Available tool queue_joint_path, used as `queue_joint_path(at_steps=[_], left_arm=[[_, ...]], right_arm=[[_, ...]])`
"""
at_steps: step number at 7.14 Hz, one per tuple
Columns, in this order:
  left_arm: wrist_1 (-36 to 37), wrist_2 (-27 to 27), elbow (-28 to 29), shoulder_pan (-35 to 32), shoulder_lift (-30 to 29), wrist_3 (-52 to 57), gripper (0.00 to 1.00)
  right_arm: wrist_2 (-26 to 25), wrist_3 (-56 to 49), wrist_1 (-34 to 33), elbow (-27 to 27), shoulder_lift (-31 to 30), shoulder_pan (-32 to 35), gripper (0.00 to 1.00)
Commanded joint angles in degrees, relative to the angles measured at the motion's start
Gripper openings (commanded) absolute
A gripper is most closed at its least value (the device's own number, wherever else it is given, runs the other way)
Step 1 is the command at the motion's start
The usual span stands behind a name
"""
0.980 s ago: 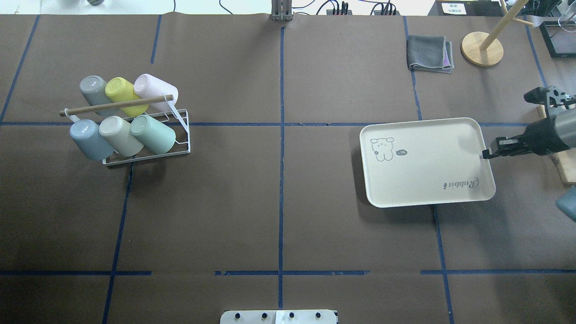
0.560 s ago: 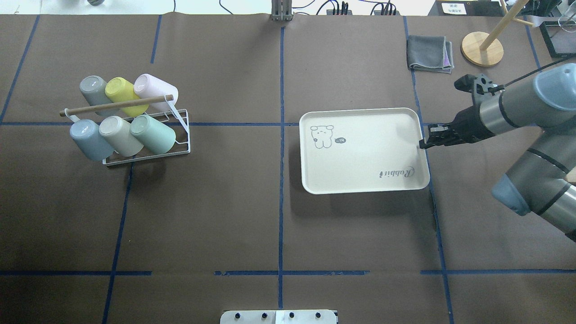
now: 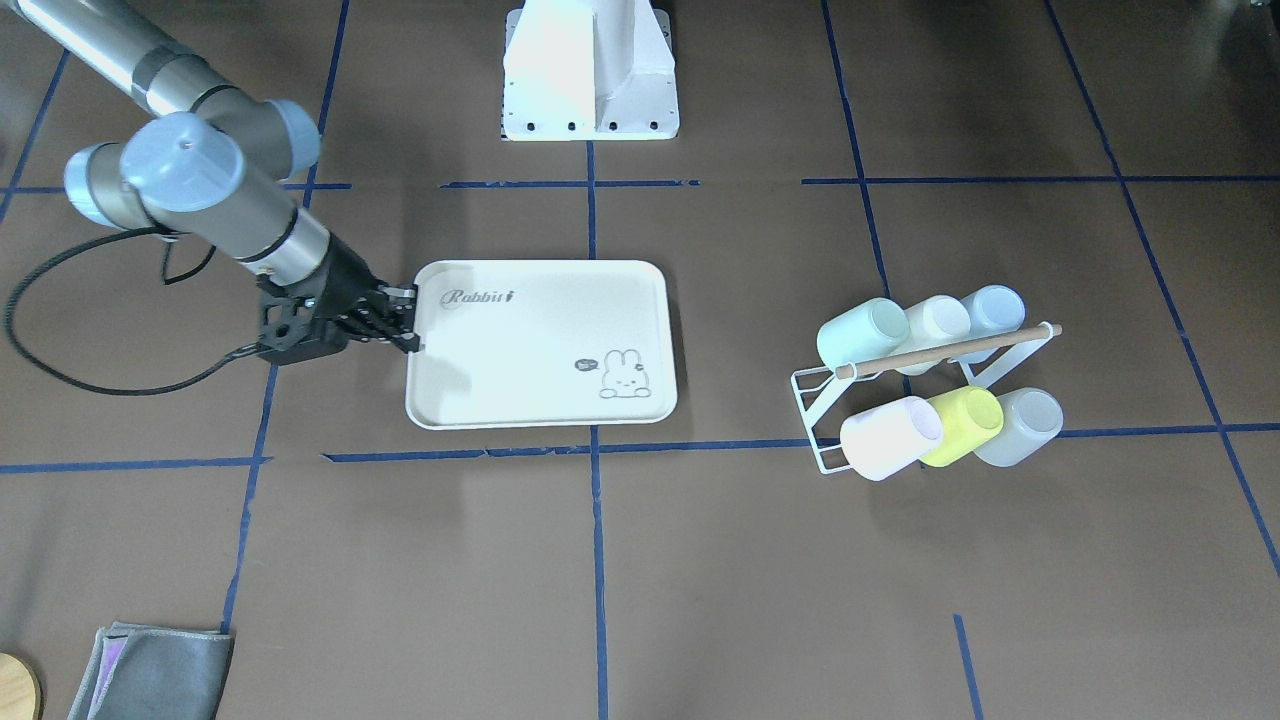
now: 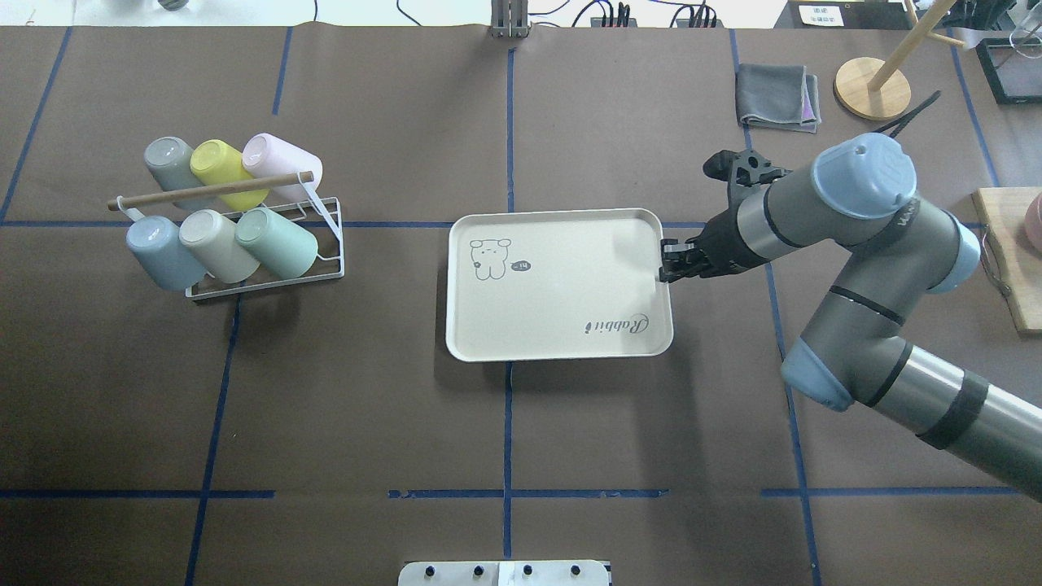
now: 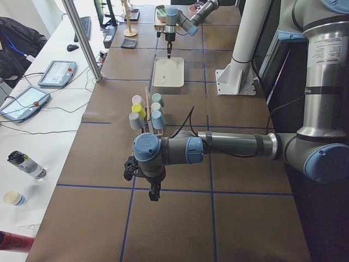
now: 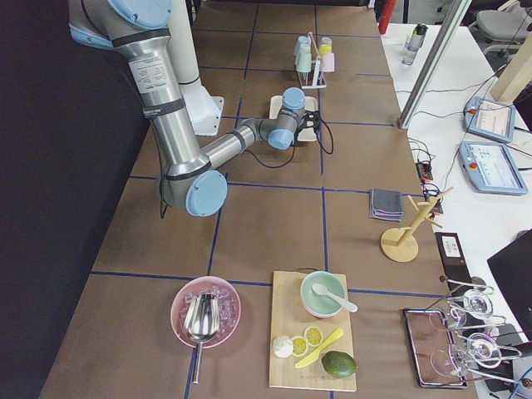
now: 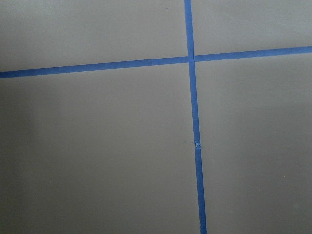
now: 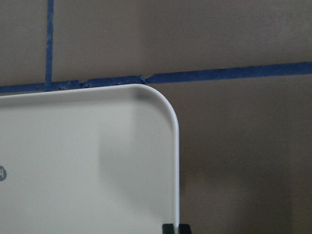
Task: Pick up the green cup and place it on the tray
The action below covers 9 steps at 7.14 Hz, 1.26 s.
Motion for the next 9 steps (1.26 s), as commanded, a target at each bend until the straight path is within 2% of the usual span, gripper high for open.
queue_joint_path(at_steps=[1, 8, 9], left_arm=[[0.00, 0.01, 0.09, -0.04, 0.00, 0.00, 1.00], [0.00, 0.01, 0.36, 0.05, 0.09, 0.00, 1.00], [0.00, 0.01, 0.36, 0.05, 0.09, 0.00, 1.00]], right_arm=[[-2.98, 0.77, -0.77, -0.24, 0.81, -3.56, 0.00], [-4.39, 0.77, -0.68, 0.02, -0.86, -4.97, 0.00], [-4.48, 0.77, -0.68, 0.02, -0.95, -4.97, 0.06]])
